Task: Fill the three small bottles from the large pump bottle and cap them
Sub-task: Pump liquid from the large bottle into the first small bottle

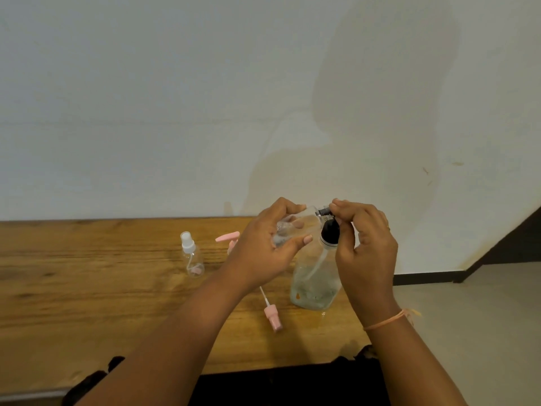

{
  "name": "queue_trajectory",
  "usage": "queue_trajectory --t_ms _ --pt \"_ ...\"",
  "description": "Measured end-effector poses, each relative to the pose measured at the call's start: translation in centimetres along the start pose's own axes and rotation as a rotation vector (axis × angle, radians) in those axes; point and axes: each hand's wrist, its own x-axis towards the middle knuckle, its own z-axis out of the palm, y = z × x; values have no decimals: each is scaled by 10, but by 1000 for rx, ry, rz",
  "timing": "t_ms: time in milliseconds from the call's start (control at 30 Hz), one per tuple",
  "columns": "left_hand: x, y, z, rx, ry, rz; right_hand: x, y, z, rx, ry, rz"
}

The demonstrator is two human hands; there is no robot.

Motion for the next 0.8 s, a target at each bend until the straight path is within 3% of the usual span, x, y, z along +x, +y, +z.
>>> queue_trajectory --t_ms 800 --pt "-5 -7 5 48 2 6 -7 7 6 -10 19 -22"
